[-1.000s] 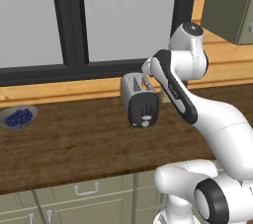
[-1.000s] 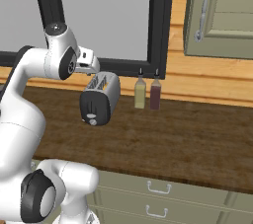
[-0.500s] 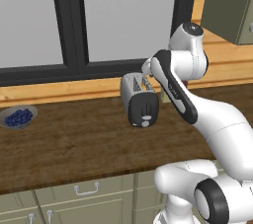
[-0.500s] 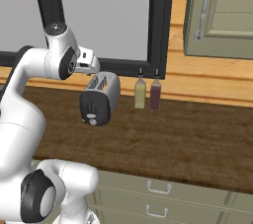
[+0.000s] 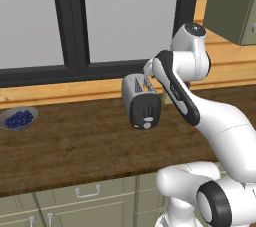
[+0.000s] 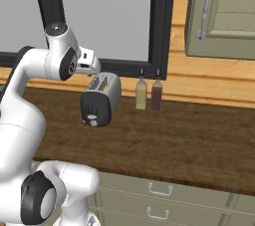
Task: Start the toaster. Once the lever pops up, take the bread to the plate on the dining counter.
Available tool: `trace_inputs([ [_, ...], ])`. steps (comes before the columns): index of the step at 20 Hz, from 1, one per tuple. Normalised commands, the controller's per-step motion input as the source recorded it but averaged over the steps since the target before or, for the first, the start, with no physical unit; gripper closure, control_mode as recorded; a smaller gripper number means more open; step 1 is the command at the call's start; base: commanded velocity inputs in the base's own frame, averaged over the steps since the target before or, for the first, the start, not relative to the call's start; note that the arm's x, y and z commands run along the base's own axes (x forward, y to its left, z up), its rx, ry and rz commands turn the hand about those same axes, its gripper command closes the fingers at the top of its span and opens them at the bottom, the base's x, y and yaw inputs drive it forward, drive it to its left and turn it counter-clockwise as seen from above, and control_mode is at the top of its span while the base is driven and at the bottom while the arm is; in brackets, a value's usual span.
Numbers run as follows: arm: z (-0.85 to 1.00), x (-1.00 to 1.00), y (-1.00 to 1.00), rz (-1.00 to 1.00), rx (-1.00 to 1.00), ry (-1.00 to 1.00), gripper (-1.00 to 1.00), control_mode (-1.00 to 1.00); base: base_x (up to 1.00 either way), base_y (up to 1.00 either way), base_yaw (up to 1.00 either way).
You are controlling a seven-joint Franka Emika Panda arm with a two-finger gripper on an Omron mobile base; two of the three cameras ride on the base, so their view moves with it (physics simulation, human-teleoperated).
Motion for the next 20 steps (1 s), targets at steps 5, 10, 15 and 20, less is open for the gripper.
trace_inputs([
  [5,0.00,0.00,0.00,0.00,0.00,0.00,-1.00,-1.00,0.00,0.00,0.00],
  [10,0.00,0.00,0.00,0.00,0.00,0.00,-1.00,-1.00,0.00,0.00,0.00],
  [15,0.00,0.00,0.00,0.00,0.00,0.00,-1.00,-1.00,0.00,0.00,0.00],
  [20,0.00,0.00,0.00,0.00,0.00,0.00,-1.00,-1.00,0.00,0.00,0.00],
])
